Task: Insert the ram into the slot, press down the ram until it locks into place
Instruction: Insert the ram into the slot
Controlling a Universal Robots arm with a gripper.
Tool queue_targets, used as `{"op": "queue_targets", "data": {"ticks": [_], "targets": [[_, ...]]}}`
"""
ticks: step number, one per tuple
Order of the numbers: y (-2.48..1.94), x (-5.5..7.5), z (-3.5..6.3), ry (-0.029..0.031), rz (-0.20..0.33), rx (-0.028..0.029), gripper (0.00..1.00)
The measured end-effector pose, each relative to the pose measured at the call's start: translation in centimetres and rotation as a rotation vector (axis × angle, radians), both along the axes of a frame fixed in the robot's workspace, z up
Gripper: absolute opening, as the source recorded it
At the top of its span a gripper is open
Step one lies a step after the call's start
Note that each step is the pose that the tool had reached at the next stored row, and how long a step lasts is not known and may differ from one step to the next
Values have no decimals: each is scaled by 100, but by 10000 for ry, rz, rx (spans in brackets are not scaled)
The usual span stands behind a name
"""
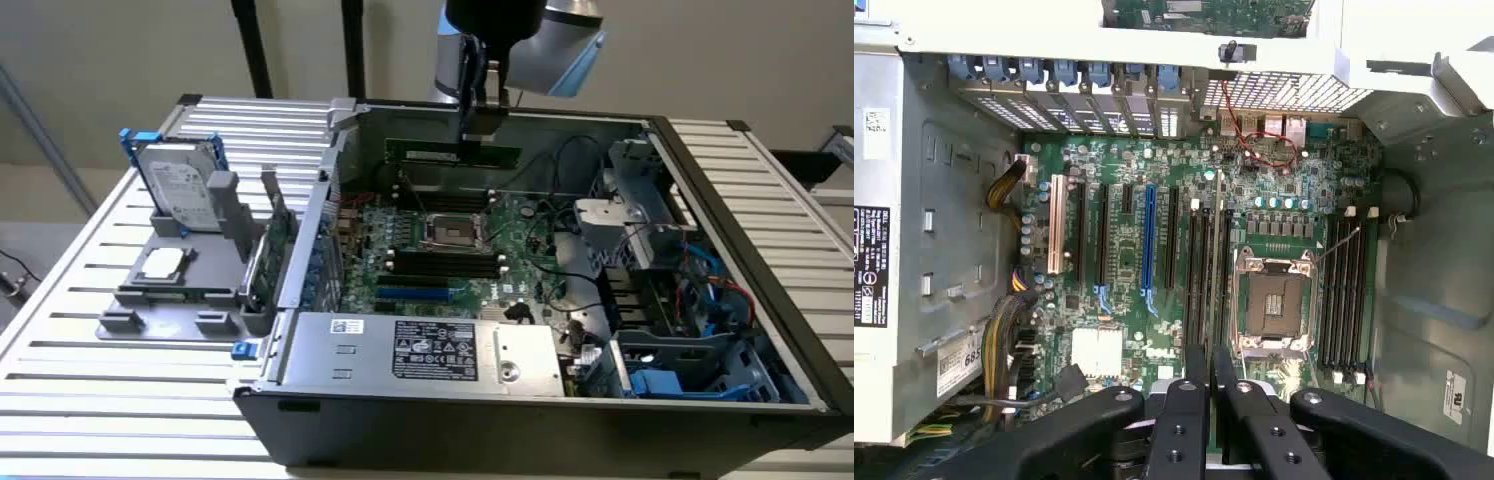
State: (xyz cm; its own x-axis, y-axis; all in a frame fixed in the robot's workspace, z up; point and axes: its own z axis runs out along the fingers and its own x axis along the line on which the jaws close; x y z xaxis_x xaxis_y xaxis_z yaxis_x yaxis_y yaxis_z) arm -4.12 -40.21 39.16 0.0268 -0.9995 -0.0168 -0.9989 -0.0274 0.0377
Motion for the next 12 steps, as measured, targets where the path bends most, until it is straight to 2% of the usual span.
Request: {"op": "queue_targets", "data": {"ticks": [10,12], "targets": [[0,0,-2,0,0,0,13],[-1,0,-33,0,0,-1,13]]}}
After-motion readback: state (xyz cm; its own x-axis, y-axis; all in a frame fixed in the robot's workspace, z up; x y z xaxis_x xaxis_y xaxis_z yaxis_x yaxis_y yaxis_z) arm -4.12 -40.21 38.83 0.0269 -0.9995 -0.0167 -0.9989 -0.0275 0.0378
